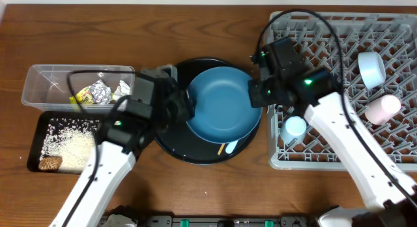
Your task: Sort waste into correct bins and load items into the dishwasher rack
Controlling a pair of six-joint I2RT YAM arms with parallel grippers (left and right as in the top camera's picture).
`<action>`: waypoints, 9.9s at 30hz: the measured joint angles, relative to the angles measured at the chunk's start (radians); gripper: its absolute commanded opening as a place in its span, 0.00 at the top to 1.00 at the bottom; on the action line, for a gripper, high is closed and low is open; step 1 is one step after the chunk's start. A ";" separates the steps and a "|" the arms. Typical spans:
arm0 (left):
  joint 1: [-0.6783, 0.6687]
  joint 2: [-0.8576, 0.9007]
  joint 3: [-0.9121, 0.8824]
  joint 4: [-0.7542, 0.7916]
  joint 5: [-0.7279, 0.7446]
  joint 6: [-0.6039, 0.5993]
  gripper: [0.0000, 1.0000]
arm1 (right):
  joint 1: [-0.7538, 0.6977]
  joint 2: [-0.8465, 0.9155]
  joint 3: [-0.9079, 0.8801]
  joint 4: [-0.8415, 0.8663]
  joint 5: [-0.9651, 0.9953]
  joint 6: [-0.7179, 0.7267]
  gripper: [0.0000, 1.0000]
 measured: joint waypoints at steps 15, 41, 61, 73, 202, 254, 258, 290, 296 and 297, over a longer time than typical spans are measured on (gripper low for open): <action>-0.001 -0.181 0.094 -0.220 -0.230 0.016 0.45 | -0.412 -0.093 0.256 -0.410 0.335 0.033 0.99; -0.001 0.043 0.093 -0.343 -0.376 0.019 0.02 | -0.445 0.094 0.341 -0.038 1.212 -0.058 0.99; -0.001 0.056 0.092 -0.344 -0.375 0.019 0.02 | -0.282 0.369 0.344 0.398 1.412 -0.769 0.99; -0.001 0.056 0.093 -0.344 -0.375 0.019 0.02 | -0.330 0.369 0.261 0.446 1.422 -0.837 0.99; -0.001 0.056 0.092 -0.343 -0.375 0.019 0.02 | -0.112 0.348 -0.037 1.427 1.621 -1.491 0.99; -0.001 0.056 0.090 -0.344 -0.375 0.019 0.02 | -0.298 0.351 -0.043 1.024 1.573 -1.355 0.99; -0.001 0.056 0.090 -0.344 -0.375 0.019 0.02 | -0.288 0.351 -0.043 1.025 1.571 -1.344 0.99; -0.001 0.056 0.090 -0.344 -0.375 0.019 0.02 | 0.031 0.349 -0.046 1.779 1.638 -1.752 0.01; -0.001 0.056 0.090 -0.344 -0.375 0.019 0.02 | 0.034 0.349 -0.046 1.791 1.646 -1.830 0.01; -0.001 0.056 0.090 -0.344 -0.375 0.019 0.02 | 0.037 0.349 -0.046 1.793 1.647 -1.839 0.01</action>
